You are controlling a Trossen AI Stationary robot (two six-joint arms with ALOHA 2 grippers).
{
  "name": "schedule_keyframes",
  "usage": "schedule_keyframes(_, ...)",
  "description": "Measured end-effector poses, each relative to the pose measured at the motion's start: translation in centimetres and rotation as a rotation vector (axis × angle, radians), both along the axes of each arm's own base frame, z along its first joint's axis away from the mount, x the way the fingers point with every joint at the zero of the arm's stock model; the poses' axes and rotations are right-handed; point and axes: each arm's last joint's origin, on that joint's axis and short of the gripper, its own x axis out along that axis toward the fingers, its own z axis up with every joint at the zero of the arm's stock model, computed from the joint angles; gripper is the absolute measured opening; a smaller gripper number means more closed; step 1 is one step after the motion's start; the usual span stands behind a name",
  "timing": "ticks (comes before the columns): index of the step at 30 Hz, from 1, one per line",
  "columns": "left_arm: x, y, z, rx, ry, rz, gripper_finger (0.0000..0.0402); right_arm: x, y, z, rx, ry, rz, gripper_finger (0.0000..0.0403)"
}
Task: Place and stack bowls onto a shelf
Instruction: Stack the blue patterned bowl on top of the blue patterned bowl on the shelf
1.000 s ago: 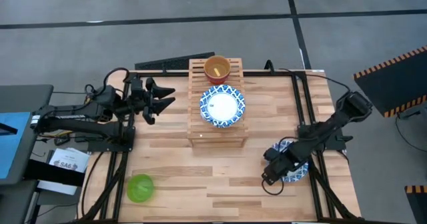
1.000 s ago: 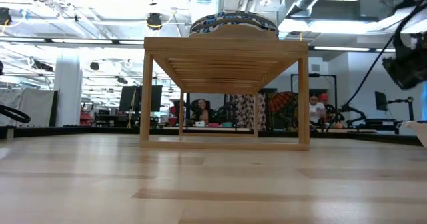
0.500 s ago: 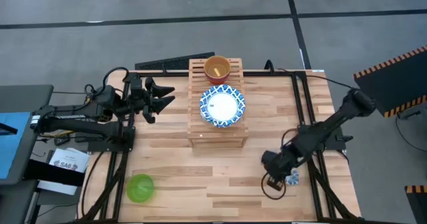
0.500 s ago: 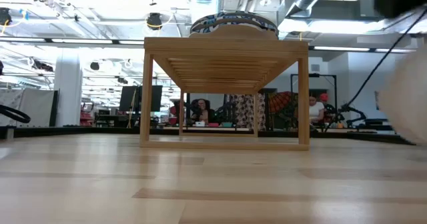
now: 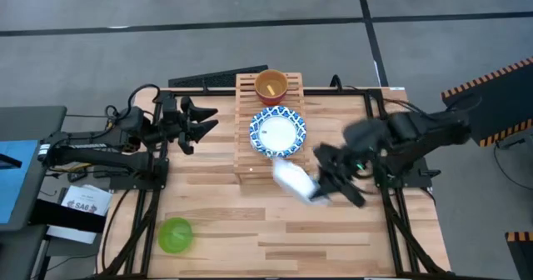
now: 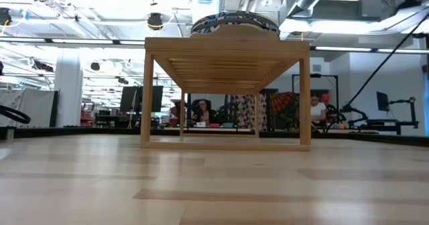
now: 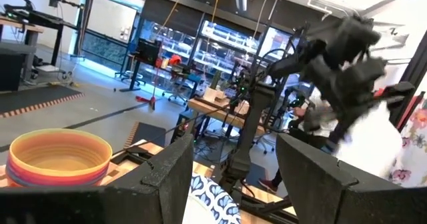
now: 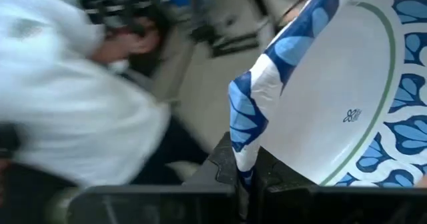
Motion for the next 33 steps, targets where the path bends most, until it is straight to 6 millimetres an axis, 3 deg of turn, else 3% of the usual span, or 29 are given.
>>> schedule_keyframes(3, -0.1, 0.0, 0.1, 0.001, -0.005, 0.000, 0.0199, 2.2, -1.6, 1.4, -0.197, -0.099, -0.027, 0.0020)
schedule_keyframes(6, -0.3, 0.0, 0.2, 0.016, -0.011, 0.005, 0.0199, 4.0, -3.5, 1.4, -0.391, -0.070, -0.056, 0.0020)
schedule_keyframes(11, -0.6, 0.0, 0.4, 0.020, -0.024, 0.023, 0.0199, 7.3, -6.9, -1.1, -0.679, 0.120, -0.093, 0.0020)
schedule_keyframes(15, -0.9, 0.0, 0.6, 0.032, -0.034, 0.034, 0.0199, 9.3, -8.6, -3.4, -0.770, 0.251, -0.044, 0.0020)
schedule_keyframes(24, -1.1, 0.0, 0.6, 0.030, -0.036, 0.048, 0.0199, 10.8, -8.8, -7.1, -0.932, 0.483, 0.059, 0.0023)
schedule_keyframes(33, -1.1, 0.0, 0.6, 0.027, -0.036, 0.059, 0.0199, 10.9, -8.0, -7.1, -0.951, 0.466, 0.092, 0.0094)
